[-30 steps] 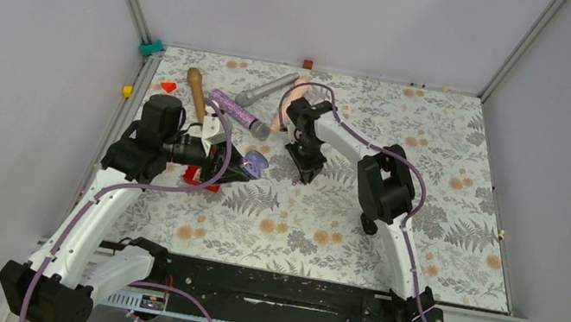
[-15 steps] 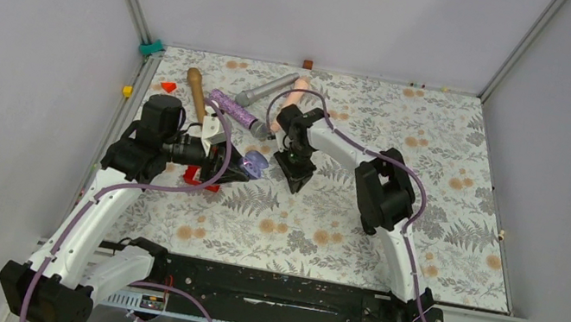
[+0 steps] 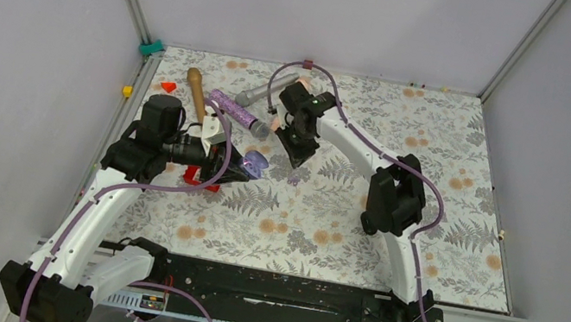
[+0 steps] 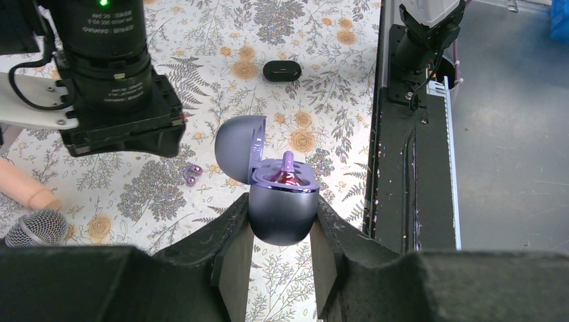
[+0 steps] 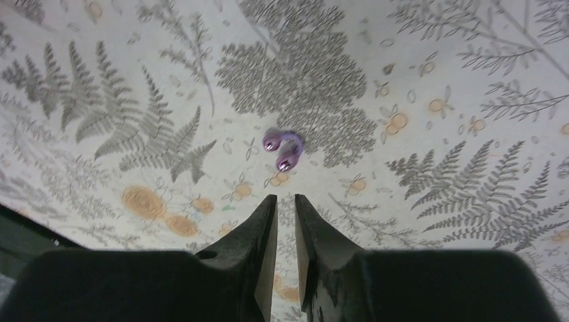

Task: Insert the wireless bluetooth earbuds into the charging case
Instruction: Adjust the earbud at the center of the board.

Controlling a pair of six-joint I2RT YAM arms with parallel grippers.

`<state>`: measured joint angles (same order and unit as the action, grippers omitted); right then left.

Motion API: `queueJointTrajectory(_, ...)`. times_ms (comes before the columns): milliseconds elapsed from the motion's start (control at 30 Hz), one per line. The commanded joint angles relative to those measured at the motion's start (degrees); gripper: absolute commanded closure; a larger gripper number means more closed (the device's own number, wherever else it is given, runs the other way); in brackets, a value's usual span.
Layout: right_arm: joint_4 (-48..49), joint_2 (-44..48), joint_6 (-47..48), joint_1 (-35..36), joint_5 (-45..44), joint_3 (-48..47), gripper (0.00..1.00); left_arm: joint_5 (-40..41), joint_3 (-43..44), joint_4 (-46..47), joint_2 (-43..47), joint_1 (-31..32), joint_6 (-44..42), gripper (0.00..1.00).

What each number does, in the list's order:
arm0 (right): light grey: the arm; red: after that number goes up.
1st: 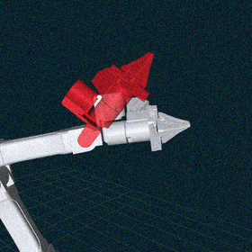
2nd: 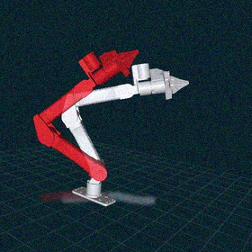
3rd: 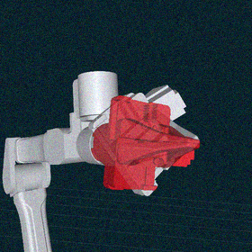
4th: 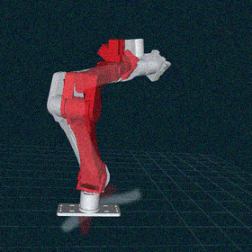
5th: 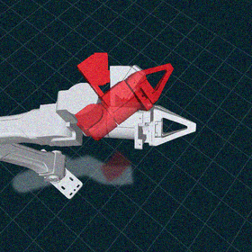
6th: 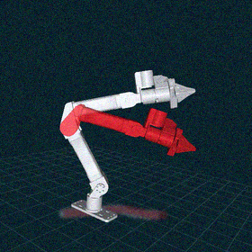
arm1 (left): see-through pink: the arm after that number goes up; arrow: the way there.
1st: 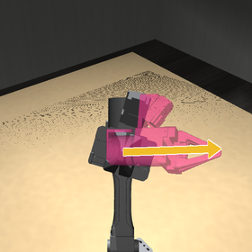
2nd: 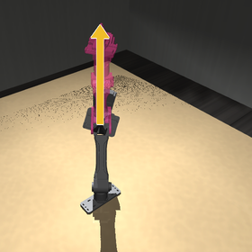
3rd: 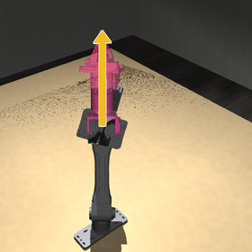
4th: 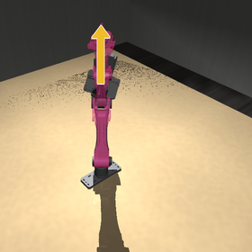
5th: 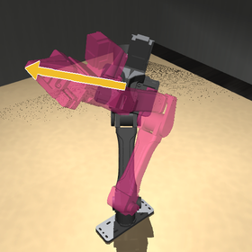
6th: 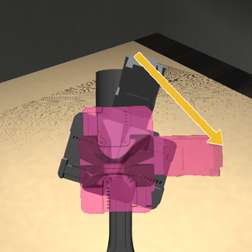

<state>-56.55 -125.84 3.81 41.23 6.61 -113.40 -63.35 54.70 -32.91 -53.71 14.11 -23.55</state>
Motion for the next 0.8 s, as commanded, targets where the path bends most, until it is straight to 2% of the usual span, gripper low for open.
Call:
queueJointTrajectory(0,-2.99,-6.66,-1.9,-0.38,-6.99,-6.03,0.78,-3.1,-0.29,2.5,1.27,-0.4,-0.86,0.81)
queueJointTrajectory(100,-4.89,-10.67,-2.85,-0.38,-7.75,-9.56,0.78,-3.19,-0.29,2.5,1.25,-0.54,-0.87,0.81)
queueJointTrajectory(300,-5.82,-13.29,-3.46,-0.36,-8.4,-10.33,0.78,-3.37,-0.38,2.5,1.2,-0.63,-0.97,0.81)
queueJointTrajectory(767,-4.1,-6.1,-5.5,-0.29,0.89,1.8,0.78,-3.59,-0.54,2.5,1.1,-0.66,-1.23,0.81)
